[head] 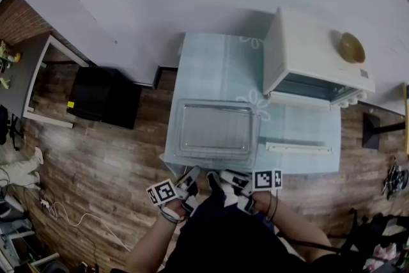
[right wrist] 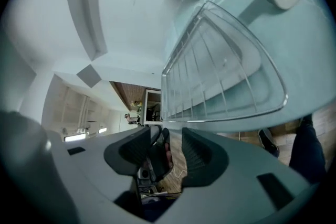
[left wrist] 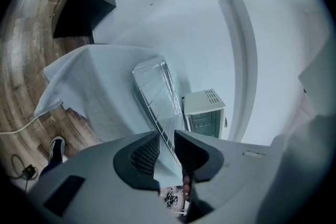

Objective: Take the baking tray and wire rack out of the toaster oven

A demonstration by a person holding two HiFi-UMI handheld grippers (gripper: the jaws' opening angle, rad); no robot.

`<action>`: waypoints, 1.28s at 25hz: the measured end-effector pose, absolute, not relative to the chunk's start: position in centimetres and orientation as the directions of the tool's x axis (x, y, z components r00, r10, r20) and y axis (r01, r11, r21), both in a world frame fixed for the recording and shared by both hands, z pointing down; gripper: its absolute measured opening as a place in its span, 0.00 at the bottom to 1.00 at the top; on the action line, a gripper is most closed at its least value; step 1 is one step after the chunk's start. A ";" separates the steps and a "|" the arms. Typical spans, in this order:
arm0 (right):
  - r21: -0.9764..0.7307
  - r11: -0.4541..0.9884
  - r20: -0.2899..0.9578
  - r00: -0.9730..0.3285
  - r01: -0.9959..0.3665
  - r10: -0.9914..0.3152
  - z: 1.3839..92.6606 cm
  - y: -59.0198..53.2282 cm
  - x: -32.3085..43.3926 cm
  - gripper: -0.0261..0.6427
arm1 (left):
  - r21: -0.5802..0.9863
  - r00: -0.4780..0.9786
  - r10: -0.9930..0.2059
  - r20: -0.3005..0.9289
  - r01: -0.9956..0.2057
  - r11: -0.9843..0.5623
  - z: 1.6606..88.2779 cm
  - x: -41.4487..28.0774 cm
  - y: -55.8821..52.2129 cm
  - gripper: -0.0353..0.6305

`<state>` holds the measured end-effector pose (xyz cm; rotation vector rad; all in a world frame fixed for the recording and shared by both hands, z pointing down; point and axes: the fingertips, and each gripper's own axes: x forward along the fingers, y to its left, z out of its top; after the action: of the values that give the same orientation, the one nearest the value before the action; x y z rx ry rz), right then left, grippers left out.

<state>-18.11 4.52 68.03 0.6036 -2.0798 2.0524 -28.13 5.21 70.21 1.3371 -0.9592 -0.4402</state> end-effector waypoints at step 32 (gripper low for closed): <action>0.103 0.634 0.000 -0.637 -0.766 -0.770 29.4 -12.1 -18.2 0.03 | 0.004 0.352 -0.936 -0.024 -0.936 -0.352 31.8 -33.5 -10.3 0.16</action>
<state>-18.24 -12.12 29.36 1.3173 -2.7996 -0.1448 -33.48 -10.27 31.77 2.5917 -1.7935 -0.0347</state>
